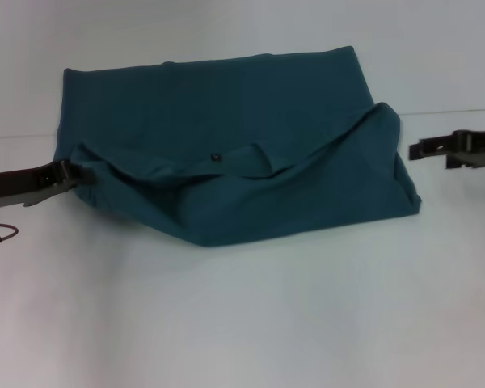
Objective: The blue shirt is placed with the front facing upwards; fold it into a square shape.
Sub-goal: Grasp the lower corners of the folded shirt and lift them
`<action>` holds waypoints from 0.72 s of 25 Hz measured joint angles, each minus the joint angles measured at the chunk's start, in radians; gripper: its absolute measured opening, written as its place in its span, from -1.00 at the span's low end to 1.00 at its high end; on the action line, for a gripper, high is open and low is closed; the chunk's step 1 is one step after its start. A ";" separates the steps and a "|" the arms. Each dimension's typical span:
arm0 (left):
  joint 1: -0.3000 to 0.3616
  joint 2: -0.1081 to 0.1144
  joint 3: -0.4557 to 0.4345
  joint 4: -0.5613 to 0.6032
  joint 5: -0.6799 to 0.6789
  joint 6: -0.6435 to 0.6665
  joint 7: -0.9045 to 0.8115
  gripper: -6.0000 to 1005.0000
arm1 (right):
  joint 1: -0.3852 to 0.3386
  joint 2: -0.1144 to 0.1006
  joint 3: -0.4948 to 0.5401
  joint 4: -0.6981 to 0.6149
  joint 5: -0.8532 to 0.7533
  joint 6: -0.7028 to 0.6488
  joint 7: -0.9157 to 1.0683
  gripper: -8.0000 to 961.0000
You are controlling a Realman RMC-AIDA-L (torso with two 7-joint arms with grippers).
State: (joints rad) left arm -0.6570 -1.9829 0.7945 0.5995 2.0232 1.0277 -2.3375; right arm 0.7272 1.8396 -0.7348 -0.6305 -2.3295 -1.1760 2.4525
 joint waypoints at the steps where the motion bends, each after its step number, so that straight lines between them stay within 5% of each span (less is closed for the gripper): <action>1: -0.001 -0.001 0.000 0.000 0.000 -0.004 0.000 -0.94 | 0.011 0.014 -0.001 0.007 -0.014 0.021 0.008 0.89; 8: -0.003 -0.003 0.000 0.000 -0.006 -0.016 0.004 -0.94 | 0.076 0.061 -0.004 0.110 -0.086 0.184 0.007 0.89; 18: -0.002 -0.010 -0.002 0.000 -0.009 -0.032 0.006 -0.94 | 0.073 0.119 -0.053 0.128 -0.125 0.288 0.002 0.89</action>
State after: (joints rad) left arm -0.6592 -1.9928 0.7930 0.5998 2.0143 0.9962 -2.3316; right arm 0.8002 1.9584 -0.7875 -0.5023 -2.4542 -0.8876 2.4544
